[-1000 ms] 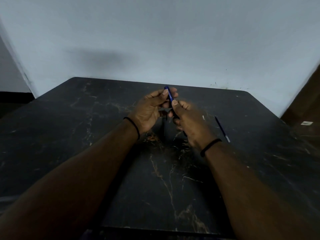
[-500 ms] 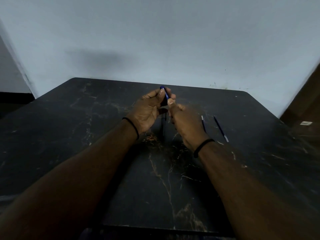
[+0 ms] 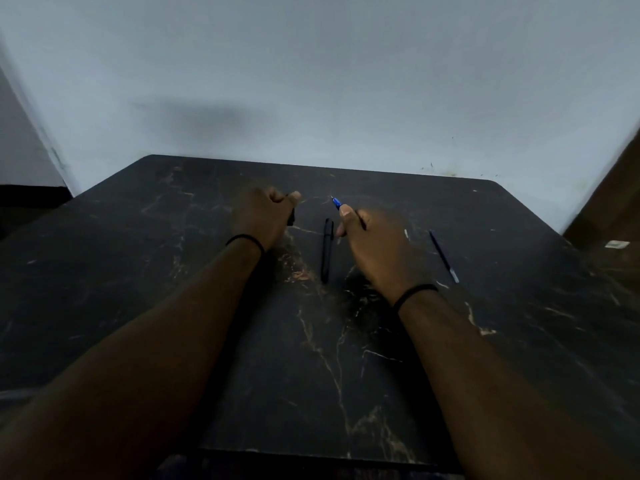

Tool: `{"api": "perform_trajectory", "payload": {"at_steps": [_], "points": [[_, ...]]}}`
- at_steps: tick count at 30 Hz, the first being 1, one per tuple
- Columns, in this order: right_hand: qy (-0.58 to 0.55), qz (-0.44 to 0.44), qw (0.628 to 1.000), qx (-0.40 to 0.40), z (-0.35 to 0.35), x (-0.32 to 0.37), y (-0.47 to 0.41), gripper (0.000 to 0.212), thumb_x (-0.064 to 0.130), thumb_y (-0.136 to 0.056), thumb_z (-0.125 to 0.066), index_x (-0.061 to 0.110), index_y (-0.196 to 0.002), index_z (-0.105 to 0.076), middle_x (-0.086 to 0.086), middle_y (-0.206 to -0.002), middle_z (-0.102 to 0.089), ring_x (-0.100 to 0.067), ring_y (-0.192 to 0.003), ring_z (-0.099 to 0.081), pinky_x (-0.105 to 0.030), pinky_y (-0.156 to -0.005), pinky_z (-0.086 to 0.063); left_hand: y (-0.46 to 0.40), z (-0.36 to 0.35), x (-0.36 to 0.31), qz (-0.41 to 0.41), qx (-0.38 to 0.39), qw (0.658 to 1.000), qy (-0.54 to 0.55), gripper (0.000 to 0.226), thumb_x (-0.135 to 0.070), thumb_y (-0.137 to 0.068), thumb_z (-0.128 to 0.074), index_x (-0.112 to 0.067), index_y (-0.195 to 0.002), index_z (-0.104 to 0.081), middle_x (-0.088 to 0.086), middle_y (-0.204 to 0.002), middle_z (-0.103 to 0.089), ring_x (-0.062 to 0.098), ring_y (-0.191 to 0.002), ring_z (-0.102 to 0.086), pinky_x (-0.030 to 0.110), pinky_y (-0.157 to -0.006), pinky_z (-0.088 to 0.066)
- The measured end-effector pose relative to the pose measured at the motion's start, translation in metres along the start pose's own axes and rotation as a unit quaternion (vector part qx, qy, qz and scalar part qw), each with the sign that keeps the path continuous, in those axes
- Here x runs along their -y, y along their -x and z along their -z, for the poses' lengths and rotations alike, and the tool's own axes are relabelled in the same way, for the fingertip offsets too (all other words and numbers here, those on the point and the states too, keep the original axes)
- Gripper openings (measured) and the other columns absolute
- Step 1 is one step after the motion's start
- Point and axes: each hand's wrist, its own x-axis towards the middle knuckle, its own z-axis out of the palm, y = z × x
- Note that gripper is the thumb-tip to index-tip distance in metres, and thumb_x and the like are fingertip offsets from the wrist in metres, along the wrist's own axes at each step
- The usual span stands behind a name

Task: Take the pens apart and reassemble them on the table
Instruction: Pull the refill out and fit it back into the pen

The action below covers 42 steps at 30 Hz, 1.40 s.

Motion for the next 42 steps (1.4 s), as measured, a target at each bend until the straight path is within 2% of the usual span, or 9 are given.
{"api": "perform_trajectory", "payload": {"at_steps": [3, 7, 13, 16, 18, 22, 27, 33, 42], "points": [[0.007, 0.002, 1.0, 0.003, -0.001, 0.0, 0.0, 0.049, 0.042, -0.105, -0.038, 0.014, -0.084, -0.072, 0.0, -0.072, -0.061, -0.022, -0.076, -0.061, -0.034, -0.07, -0.043, -0.003, -0.004, 0.006, 0.001, 0.024, 0.992, -0.124, 0.044, -0.041, -0.09, -0.06, -0.017, -0.054, -0.05, -0.001, -0.055, -0.051, 0.019, -0.058, -0.054, 0.028, -0.059, -0.04], [0.016, 0.0, 1.0, 0.007, 0.0, -0.002, 0.002, 0.049, 0.043, -0.105, -0.036, 0.015, -0.084, -0.071, 0.006, -0.066, -0.055, -0.016, -0.069, -0.056, -0.03, -0.064, -0.035, -0.002, -0.005, 0.004, -0.011, 0.057, 0.968, -0.245, 0.037, -0.041, -0.091, -0.054, -0.009, -0.078, -0.067, 0.011, -0.086, -0.068, 0.029, -0.083, -0.063, 0.036, -0.077, -0.051], [0.018, 0.0, 1.0, 0.008, -0.002, -0.002, 0.0, 0.048, 0.043, -0.105, -0.037, 0.016, -0.083, -0.071, 0.006, -0.064, -0.054, -0.018, -0.071, -0.056, -0.031, -0.065, -0.035, -0.003, -0.003, 0.006, -0.022, 0.045, 0.96, -0.276, 0.035, -0.041, -0.089, -0.052, -0.011, -0.076, -0.065, 0.012, -0.088, -0.067, 0.031, -0.085, -0.064, 0.036, -0.076, -0.05], [-0.042, -0.023, 0.999, 0.004, -0.002, -0.001, 0.0, 0.042, 0.039, -0.105, -0.038, 0.013, -0.094, -0.069, -0.004, -0.076, -0.062, -0.027, -0.08, -0.062, -0.039, -0.073, -0.046, 0.001, -0.007, 0.0, -0.037, -0.016, 0.993, -0.11, 0.047, -0.041, -0.093, -0.053, -0.017, -0.053, -0.045, 0.002, -0.055, -0.045, 0.02, -0.054, -0.051, 0.028, -0.057, -0.042], [-0.107, -0.055, 0.993, 0.007, -0.003, -0.001, -0.001, 0.034, 0.035, -0.104, -0.039, 0.014, -0.106, -0.065, -0.01, -0.089, -0.066, -0.027, -0.086, -0.063, -0.04, -0.078, -0.048, 0.009, -0.01, -0.01, -0.055, -0.026, 0.997, 0.048, 0.045, -0.039, -0.095, -0.055, -0.015, -0.057, -0.053, 0.001, -0.051, -0.043, 0.013, -0.048, -0.042, 0.024, -0.053, -0.036], [-0.168, -0.072, 0.983, -0.013, -0.008, -0.004, -0.006, 0.017, 0.026, -0.102, -0.044, 0.019, -0.112, -0.057, -0.004, -0.103, -0.07, -0.02, -0.09, -0.062, -0.039, -0.079, -0.046, 0.026, -0.018, -0.033, -0.064, 0.055, 0.972, 0.217, 0.028, -0.031, -0.099, -0.054, -0.011, -0.096, -0.073, -0.007, -0.076, -0.069, -0.006, -0.06, -0.055, 0.018, -0.065, -0.044], [-0.24, -0.03, 0.97, 0.017, -0.008, -0.007, -0.004, 0.031, 0.028, -0.107, -0.04, 0.019, -0.097, -0.068, 0.0, -0.069, -0.067, 0.0, -0.044, -0.044, -0.026, -0.052, -0.035, 0.034, -0.021, -0.045, -0.047, 0.197, 0.897, 0.394, 0.025, -0.023, -0.101, -0.048, -0.013, -0.11, -0.069, 0.004, -0.104, -0.074, 0.008, -0.074, -0.057, 0.025, -0.063, -0.042], [-0.43, -0.126, 0.879, 0.163, 0.001, -0.001, -0.004, 0.035, 0.03, -0.108, -0.039, 0.011, -0.099, -0.066, 0.0, -0.065, -0.059, -0.006, -0.048, -0.033, -0.018, -0.04, -0.025, 0.034, -0.015, -0.045, -0.005, 0.287, 0.797, 0.532, 0.026, -0.008, -0.102, -0.039, 0.0, -0.117, -0.06, 0.011, -0.109, -0.072, 0.01, -0.049, -0.05, 0.024, -0.043, -0.043], [-0.543, -0.191, 0.76, 0.301, 0.01, -0.008, -0.005, 0.03, 0.031, -0.105, -0.042, 0.011, -0.089, -0.058, 0.004, -0.058, -0.044, -0.003, -0.043, -0.031, -0.015, -0.04, -0.02, 0.029, -0.008, -0.039, -0.001, 0.364, 0.768, 0.527, 0.04, -0.018, -0.091, -0.047, 0.001, -0.126, -0.055, 0.015, -0.125, -0.066, 0.007, -0.056, -0.051, 0.022, -0.063, -0.051]]}}
